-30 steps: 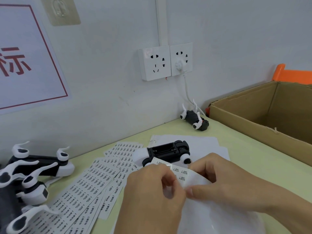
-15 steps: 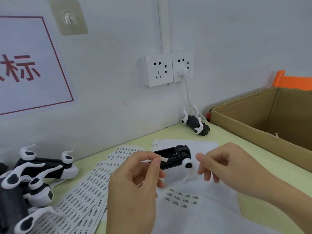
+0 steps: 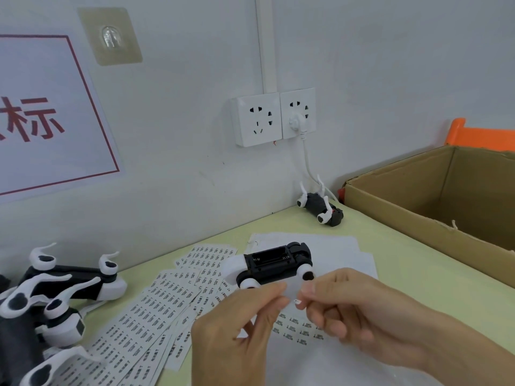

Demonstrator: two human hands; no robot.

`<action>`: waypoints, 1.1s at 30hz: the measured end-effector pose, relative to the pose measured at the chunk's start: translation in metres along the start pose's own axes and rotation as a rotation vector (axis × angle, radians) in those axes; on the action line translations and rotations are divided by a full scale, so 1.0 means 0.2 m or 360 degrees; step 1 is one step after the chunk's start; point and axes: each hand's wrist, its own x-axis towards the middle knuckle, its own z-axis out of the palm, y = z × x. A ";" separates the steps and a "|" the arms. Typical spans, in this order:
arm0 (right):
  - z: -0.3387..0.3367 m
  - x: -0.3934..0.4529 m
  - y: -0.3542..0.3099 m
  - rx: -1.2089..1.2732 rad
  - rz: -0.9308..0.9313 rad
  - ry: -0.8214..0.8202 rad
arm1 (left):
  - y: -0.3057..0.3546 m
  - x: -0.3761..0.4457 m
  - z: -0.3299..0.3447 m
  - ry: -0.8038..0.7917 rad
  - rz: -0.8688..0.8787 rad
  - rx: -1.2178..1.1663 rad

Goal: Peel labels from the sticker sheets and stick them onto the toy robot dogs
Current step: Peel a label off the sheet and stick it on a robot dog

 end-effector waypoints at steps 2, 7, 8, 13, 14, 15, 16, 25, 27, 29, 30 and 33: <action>0.01 0.00 0.01 -0.0020 -0.0010 0.0016 | 0.00 0.00 0.00 -0.0006 -0.0004 -0.0010; 0.02 0.01 0.02 -0.0110 -0.0168 0.0090 | -0.01 -0.01 0.00 -0.0013 -0.0046 -0.0014; 0.02 0.01 0.02 -0.0142 -0.0229 0.0112 | -0.02 -0.02 0.00 0.0001 -0.0068 0.0006; 0.01 0.03 0.06 -0.0423 -0.0650 0.0512 | -0.01 -0.02 -0.02 0.0149 -0.0284 0.0073; 0.00 0.04 0.07 -0.0526 -0.0734 0.0604 | 0.00 0.00 -0.03 0.0175 -0.0312 0.0123; -0.01 0.05 0.09 -0.0602 -0.0797 0.0668 | 0.01 0.02 -0.04 0.0180 -0.0336 0.0220; -0.01 0.05 0.10 -0.0667 -0.0849 0.0709 | 0.01 0.03 -0.05 0.0154 -0.0356 0.0334; -0.06 0.09 0.17 -0.0938 -0.1029 0.0856 | 0.01 0.21 0.00 -0.0825 -0.0504 0.0985; -0.07 0.09 0.18 -0.0935 -0.1042 0.0857 | 0.00 0.24 0.03 -0.0975 -0.0521 0.1120; -0.08 0.10 0.19 -0.0924 -0.1061 0.0851 | 0.00 0.27 0.05 -0.1097 -0.0424 0.1313; -0.08 0.09 0.19 -0.0922 -0.1073 0.0841 | 0.00 0.29 0.05 -0.1127 -0.0374 0.1389; -0.08 0.09 0.20 -0.0918 -0.1104 0.0784 | -0.01 0.34 0.03 -0.1145 -0.0432 0.1430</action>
